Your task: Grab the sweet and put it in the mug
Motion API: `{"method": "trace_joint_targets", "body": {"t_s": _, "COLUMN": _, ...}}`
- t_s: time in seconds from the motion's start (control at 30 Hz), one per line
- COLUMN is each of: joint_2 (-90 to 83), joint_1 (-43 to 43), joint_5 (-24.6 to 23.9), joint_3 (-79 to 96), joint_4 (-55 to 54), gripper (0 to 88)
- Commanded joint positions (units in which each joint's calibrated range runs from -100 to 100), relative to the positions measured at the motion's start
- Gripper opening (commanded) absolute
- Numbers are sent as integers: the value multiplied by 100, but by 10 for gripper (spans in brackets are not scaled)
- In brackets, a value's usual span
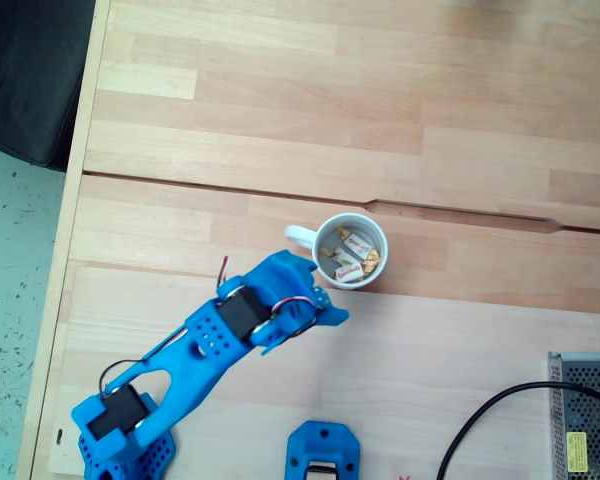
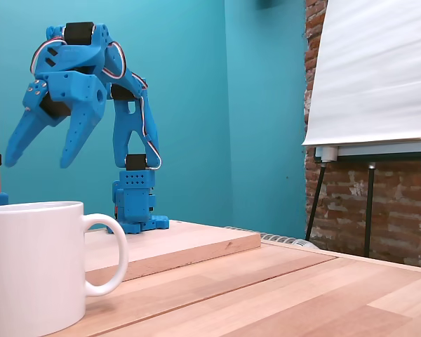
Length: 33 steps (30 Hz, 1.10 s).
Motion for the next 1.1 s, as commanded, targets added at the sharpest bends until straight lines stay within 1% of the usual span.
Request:
{"method": "trace_joint_targets", "body": {"t_s": 0.0, "joint_2": -591, "joint_1": 50, "joint_5": 10, "joint_3": -56, "joint_4": 467, "gripper": 323}}
{"method": "trace_joint_targets", "body": {"t_s": 0.23, "joint_2": -789, "joint_1": 43, "joint_5": 20, "joint_3": -56, "joint_4": 1048, "gripper": 323}}
{"method": "trace_joint_targets", "body": {"t_s": 0.43, "joint_2": -1219, "joint_1": 7, "joint_5": 59, "joint_3": -11, "joint_4": 1201, "gripper": 323}}
{"method": "trace_joint_targets", "body": {"t_s": 0.63, "joint_2": -1813, "joint_1": 43, "joint_5": 68, "joint_3": 578, "joint_4": 1153, "gripper": 323}}
{"method": "trace_joint_targets", "body": {"t_s": 0.9, "joint_2": -2949, "joint_1": 43, "joint_5": 112, "joint_3": 2041, "joint_4": 1129, "gripper": 323}}
{"method": "trace_joint_targets", "body": {"t_s": 1.07, "joint_2": -3715, "joint_1": -1, "joint_5": 117, "joint_3": 3539, "joint_4": 605, "gripper": 324}}
